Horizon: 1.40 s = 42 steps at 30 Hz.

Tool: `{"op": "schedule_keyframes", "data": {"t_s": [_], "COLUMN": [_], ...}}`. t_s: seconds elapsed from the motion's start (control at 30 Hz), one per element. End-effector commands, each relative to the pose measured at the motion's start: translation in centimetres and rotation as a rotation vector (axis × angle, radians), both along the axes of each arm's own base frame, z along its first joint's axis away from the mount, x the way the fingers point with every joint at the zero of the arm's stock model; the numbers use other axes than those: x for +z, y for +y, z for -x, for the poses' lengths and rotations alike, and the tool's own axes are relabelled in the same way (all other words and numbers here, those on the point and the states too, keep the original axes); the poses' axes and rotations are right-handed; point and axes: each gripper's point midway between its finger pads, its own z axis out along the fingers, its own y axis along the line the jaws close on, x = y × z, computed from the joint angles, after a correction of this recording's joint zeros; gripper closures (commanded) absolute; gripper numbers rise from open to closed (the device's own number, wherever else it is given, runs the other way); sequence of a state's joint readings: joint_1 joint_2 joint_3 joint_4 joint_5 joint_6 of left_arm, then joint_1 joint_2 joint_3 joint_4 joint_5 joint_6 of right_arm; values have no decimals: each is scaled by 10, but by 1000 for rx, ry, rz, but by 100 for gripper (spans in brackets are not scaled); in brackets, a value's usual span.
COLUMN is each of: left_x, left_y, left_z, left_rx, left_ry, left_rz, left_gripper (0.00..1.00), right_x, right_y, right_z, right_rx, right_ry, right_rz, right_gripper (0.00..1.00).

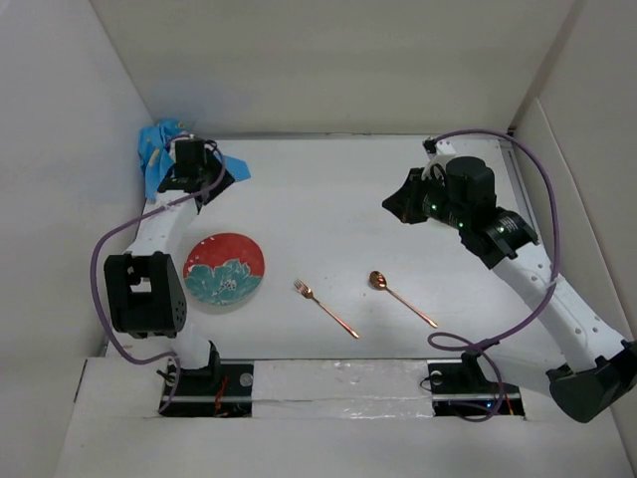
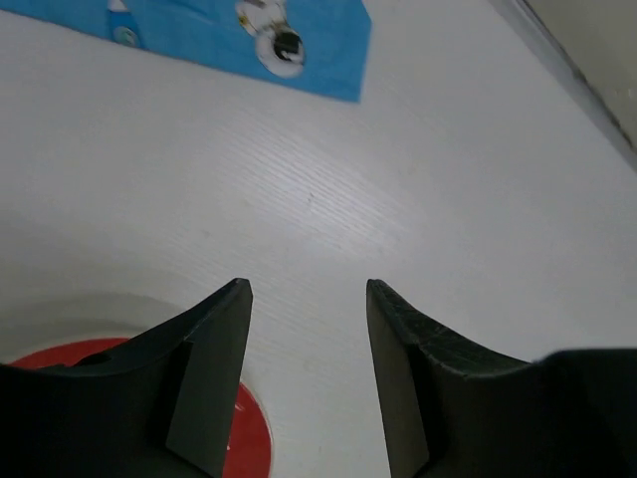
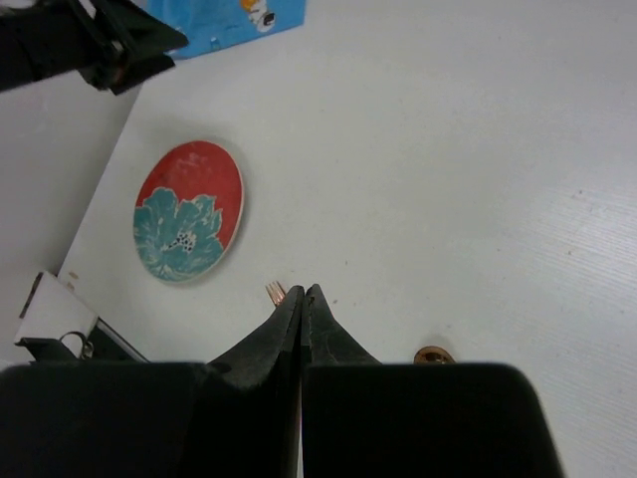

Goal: Set the dinner table for one person

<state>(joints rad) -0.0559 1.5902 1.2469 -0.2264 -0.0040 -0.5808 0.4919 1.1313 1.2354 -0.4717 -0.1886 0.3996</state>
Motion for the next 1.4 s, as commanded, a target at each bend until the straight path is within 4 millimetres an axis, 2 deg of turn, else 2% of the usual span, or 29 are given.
{"op": "schedule_keyframes", "data": {"t_s": [0.0, 0.07, 0.1, 0.17, 0.2, 0.23, 0.27, 0.3, 0.37, 0.47, 0.67, 0.7, 0.77, 0.8, 0.87, 0.9, 0.97, 1.0, 1.07, 1.1, 1.13, 1.2, 1.3, 1.33, 1.37], "left_x": [21, 9, 3, -9, -23, -24, -30, -35, -51, -65, -83, -95, -95, -107, -109, -119, -123, -132, -132, -138, -133, -128, -105, -98, -90], "left_y": [55, 84, 110, 133, 149, 156, 161, 176, 188, 208, 230, 231, 234, 234, 232, 232, 233, 234, 229, 227, 217, 212, 181, 168, 143], "left_z": [-24, -27, -25, -25, -25, -26, -27, -25, -26, -26, -39, -41, -51, -53, -65, -67, -73, -73, -82, -84, -93, -99, -118, -124, -131], "left_rx": [192, 289, 354, 417, 453, 469, 487, 525, 559, 608, 628, 626, 630, 626, 605, 603, 602, 601, 574, 555, 514, 494, 393, 353, 303], "left_ry": [-83, -67, -59, -33, -2, 14, 34, 51, 96, 108, 150, 173, 160, 180, 164, 179, 178, 193, 186, 194, 178, 158, 97, 76, 58], "left_rz": [23, 54, 60, 58, 52, 44, 25, 17, 27, 53, -10, -10, -7, 1, 24, 29, 32, 29, 30, 31, 50, 51, 37, 45, 47], "left_gripper": [53, 53, 52, 49, 47, 46, 45, 42, 39, 37, 36, 37, 38, 41, 43, 48, 51, 54, 70, 88, 100, 100, 100, 100, 100], "right_x": [4, 1, 0, -3, -4, -7, -7, -7, -8, -14, -22, -21, -22, -22, -20, -21, -20, -19, -15, -12, -9, -6, -3, -3, -3], "right_y": [1, 0, -1, -4, -4, -5, -4, -4, -1, 1, 1, 1, 2, 3, 6, 9, 12, 15, 18, 21, 25, 26, 31, 31, 31], "right_z": [5, 5, 5, 4, 4, 5, 4, 5, 8, 12, 16, 16, 17, 16, 16, 18, 18, 20, 20, 21, 22, 20, 18, 16, 14], "right_rx": [23, 19, 16, -2, -5, -7, -1, 3, 21, 41, 53, 51, 57, 59, 68, 74, 76, 82, 86, 95, 102, 100, 107, 100, 95], "right_ry": [-30, -26, -25, -26, -30, -29, -34, -36, -35, -21, 5, 9, 20, 23, 24, 34, 36, 37, 34, 28, 21, 13, 6, 5, 7], "right_rz": [-17, -15, -11, -2, -5, -4, -9, -12, -20, -27, -17, -16, -12, -11, -10, -9, -8, -11, -13, -17, -24, -35, -41, -39, -36], "right_gripper": [100, 100, 100, 100, 100, 98, 90, 85, 72, 64, 63, 63, 63, 63, 63, 63, 64, 64, 65, 65, 66, 67, 67, 68, 68]}}
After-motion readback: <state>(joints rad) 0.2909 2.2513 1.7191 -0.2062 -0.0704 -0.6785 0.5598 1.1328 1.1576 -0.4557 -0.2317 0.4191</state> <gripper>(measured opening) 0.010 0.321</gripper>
